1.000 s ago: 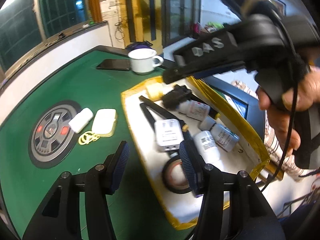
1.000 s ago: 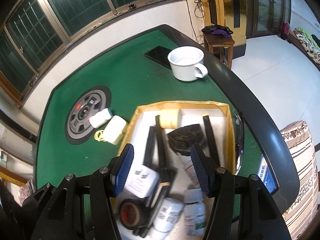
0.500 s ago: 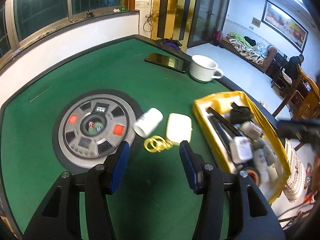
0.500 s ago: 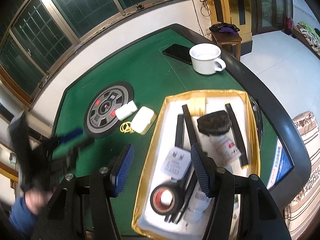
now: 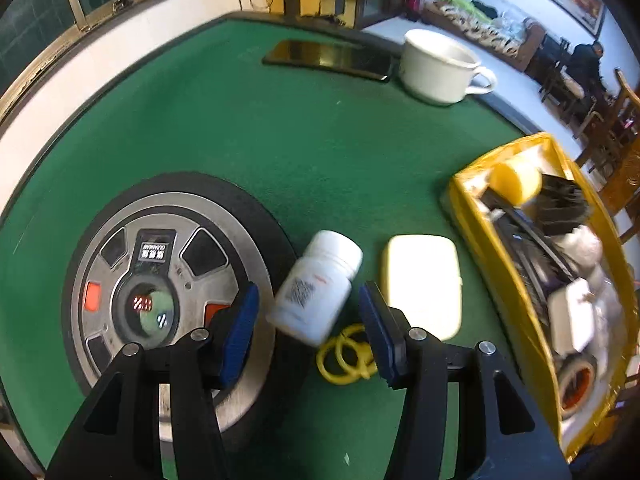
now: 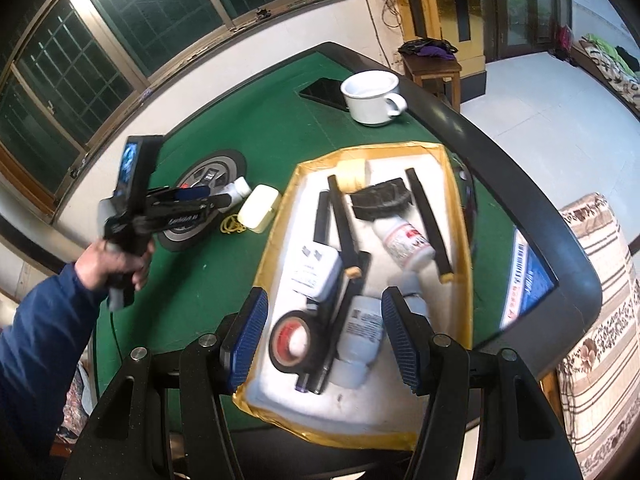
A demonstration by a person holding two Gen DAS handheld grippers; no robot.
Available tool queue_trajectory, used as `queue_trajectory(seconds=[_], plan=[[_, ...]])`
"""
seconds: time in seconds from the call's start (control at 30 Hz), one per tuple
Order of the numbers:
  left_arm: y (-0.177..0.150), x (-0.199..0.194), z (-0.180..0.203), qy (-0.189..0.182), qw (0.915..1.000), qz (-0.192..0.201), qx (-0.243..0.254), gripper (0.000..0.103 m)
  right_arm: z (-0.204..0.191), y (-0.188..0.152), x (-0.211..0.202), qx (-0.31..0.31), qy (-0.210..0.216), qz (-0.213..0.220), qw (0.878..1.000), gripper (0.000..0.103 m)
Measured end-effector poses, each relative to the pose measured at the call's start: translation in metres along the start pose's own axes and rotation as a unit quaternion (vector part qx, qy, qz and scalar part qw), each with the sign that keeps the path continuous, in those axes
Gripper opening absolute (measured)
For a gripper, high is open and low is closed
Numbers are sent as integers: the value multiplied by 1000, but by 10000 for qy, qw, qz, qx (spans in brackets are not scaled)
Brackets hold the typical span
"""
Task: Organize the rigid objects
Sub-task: 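Lift both grippers and grasp the white pill bottle with the left gripper, then grasp the cream soap box with the right gripper while the left holds the bottle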
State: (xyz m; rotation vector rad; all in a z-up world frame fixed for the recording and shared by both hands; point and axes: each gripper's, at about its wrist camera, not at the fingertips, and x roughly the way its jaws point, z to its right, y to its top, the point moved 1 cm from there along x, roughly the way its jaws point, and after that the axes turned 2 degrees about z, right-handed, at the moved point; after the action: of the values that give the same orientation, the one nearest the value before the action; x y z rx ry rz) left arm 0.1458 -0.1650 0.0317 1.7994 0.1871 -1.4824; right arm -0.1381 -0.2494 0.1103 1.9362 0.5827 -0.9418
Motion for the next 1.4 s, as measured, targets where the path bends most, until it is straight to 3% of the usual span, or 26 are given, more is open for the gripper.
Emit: queue_trajectory(seconds=[0.13,0.3,0.57,0.67,0.8,0.97,1.03,1.23,1.33,1.4], plan=[[1,15,0,-18,9999,-5,-101,31,4,2,-1,27,-37,-40,10000,54],[-23,2,-3,63,9995,54,-315,31,-10,17,8,-76,136,-75,9998,54],[-133,-51,-4,281,9958,116,-861,31,-70,56,56,-93,899,-400,9951,54],[-171,-71,-8,389,9929,169,-1110,31,-93,72,89,20,994,-600,9932,55],[-191,-83,-14,521,9907,195,-1245,31,-112,85,140,357,730,-930,9923,55],[-201,-92,-22,563,9903,217,-1250,31,-112,87,187,952,-198,-1164,9884,54],[-199,-90,-20,541,9907,231,-1226,31,-109,85,197,1131,-390,-1168,9859,54],[-196,-89,-17,493,9925,253,-1089,31,-109,85,224,1276,-857,-1246,9802,54],[-197,-90,-17,480,9927,250,-1073,31,-117,84,241,1099,-1026,-1392,9788,55],[-198,-91,-18,467,9927,253,-1079,31,-122,85,244,977,-1191,-1268,9799,60]])
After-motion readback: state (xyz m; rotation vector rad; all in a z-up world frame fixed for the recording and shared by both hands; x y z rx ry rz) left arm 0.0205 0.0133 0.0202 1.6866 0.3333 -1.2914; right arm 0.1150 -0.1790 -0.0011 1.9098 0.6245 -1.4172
